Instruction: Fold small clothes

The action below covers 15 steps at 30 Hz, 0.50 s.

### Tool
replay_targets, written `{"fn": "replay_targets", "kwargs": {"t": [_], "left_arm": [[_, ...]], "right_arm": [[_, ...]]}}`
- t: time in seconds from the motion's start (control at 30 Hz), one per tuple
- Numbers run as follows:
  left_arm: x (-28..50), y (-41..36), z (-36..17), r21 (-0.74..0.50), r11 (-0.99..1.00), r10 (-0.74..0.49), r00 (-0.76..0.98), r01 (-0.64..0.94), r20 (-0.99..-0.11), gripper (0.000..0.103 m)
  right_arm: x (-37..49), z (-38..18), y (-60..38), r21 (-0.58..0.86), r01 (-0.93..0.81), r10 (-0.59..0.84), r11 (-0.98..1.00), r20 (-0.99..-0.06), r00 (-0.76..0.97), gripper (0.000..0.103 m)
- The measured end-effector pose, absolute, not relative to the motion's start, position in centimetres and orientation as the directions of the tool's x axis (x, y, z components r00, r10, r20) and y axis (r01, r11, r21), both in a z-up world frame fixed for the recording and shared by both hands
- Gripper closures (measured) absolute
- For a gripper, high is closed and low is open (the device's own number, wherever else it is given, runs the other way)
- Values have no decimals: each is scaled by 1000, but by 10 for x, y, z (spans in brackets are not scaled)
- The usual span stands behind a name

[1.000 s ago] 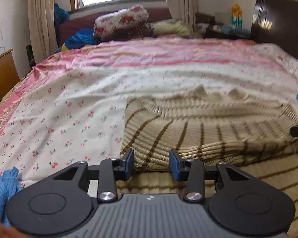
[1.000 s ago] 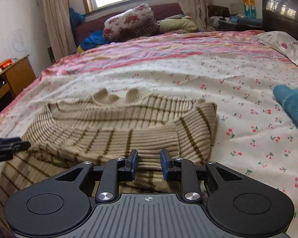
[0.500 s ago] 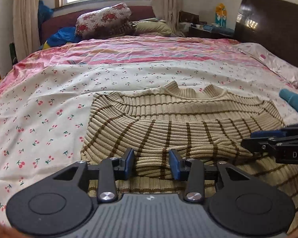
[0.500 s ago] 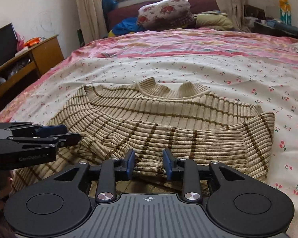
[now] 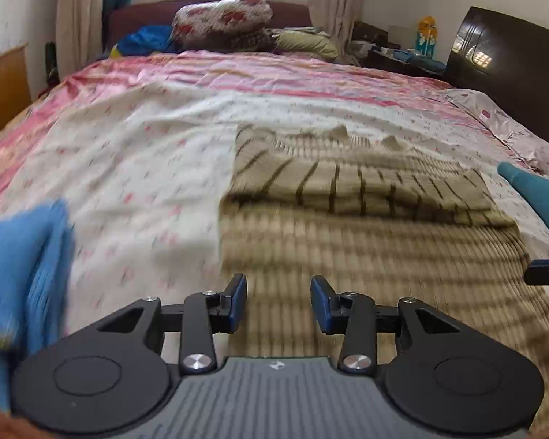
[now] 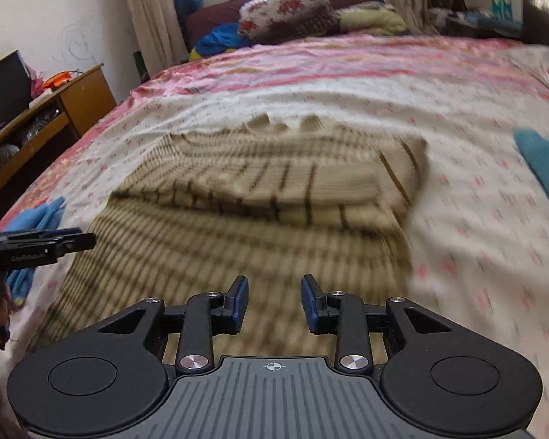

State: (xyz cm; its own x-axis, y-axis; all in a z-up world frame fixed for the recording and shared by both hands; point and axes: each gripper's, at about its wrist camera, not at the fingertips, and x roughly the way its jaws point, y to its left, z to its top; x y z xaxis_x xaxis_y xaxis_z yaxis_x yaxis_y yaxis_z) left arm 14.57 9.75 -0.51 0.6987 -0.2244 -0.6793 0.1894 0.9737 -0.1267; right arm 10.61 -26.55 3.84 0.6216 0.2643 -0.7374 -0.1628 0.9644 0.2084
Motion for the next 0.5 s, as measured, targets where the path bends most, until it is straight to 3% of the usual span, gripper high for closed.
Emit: {"fn": "replay_targets", "kwargs": {"t": [0.5], "left_arm": [[56,125,-12,-149,976,-218,637,161,-739,57]], "right_arm": [[-18,32,-290,188,-34,177,982,-826,536,67]]}}
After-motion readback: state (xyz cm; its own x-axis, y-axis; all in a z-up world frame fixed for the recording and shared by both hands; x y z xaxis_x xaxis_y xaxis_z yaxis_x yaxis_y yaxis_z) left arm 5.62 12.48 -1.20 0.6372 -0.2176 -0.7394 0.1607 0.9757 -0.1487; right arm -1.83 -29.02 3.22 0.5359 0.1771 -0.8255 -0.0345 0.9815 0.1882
